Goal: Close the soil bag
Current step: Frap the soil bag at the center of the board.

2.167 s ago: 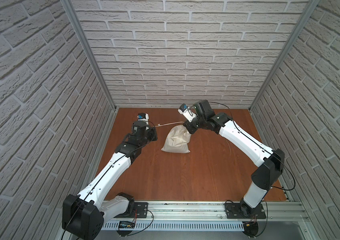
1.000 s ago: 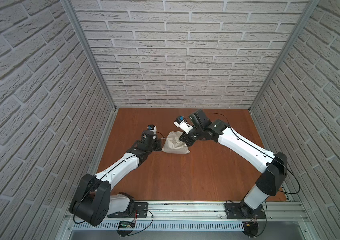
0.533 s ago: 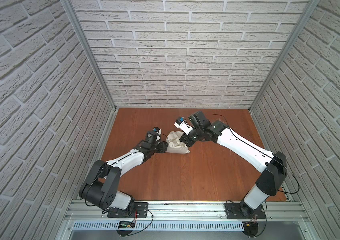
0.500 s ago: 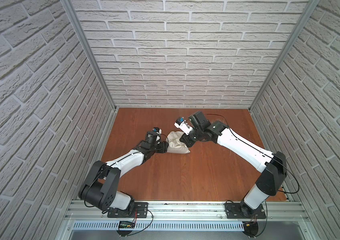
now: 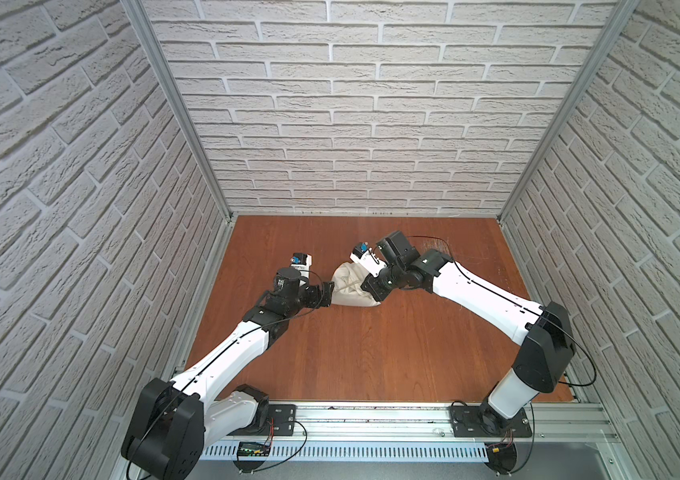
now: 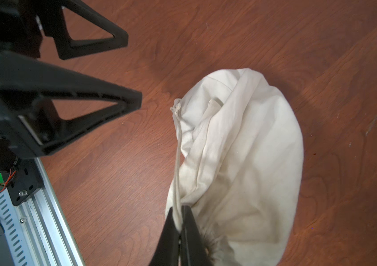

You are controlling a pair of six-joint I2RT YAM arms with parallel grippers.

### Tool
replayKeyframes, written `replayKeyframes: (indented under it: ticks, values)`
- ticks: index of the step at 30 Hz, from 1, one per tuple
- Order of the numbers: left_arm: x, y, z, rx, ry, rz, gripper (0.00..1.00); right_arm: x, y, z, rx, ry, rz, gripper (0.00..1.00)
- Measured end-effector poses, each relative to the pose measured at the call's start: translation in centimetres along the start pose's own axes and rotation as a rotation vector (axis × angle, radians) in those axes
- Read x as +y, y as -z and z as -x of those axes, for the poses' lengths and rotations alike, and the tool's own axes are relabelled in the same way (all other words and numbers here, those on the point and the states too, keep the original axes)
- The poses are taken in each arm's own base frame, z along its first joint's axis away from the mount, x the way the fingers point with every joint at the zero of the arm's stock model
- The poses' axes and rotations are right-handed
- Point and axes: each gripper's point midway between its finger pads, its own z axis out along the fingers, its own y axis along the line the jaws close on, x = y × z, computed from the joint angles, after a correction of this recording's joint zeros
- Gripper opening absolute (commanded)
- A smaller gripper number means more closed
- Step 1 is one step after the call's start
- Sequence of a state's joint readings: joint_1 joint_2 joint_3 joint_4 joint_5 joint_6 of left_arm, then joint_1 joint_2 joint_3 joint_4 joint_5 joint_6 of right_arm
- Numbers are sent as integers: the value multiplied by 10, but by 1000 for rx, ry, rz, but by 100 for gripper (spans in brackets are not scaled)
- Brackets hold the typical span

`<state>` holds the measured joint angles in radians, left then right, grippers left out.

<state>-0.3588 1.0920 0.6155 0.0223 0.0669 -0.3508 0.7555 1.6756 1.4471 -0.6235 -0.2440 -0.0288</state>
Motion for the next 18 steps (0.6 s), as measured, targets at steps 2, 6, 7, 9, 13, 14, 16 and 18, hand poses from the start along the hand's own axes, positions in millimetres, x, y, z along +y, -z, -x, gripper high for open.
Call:
replayKeyframes:
  ticks: [2, 6, 7, 9, 13, 14, 16, 18]
  values:
    - [3, 2, 0, -5, 18, 8, 98, 1, -3, -4, 3, -1, 10, 3]
    - [3, -1, -5, 23, 62, -1, 98, 5, -10, -11, 3, -1, 44, 3]
    - [1, -3, -7, 38, 72, -8, 98, 7, -12, -13, 5, -1, 54, 3]
    - [-2, -7, -8, 69, 100, -24, 98, 10, -15, -16, 5, 2, 70, 3]
    - [-17, -16, 2, 121, 152, -75, 98, 17, -22, -23, 11, 11, 92, 3]
    - [-21, -17, 5, 129, 164, -89, 98, 18, -22, -25, 16, 12, 94, 3]
    - [-28, -19, 10, 145, 186, -117, 98, 19, -23, -26, 19, 15, 95, 3]
    - [-33, -20, 10, 163, 208, -139, 98, 20, -24, -26, 16, 18, 95, 3]
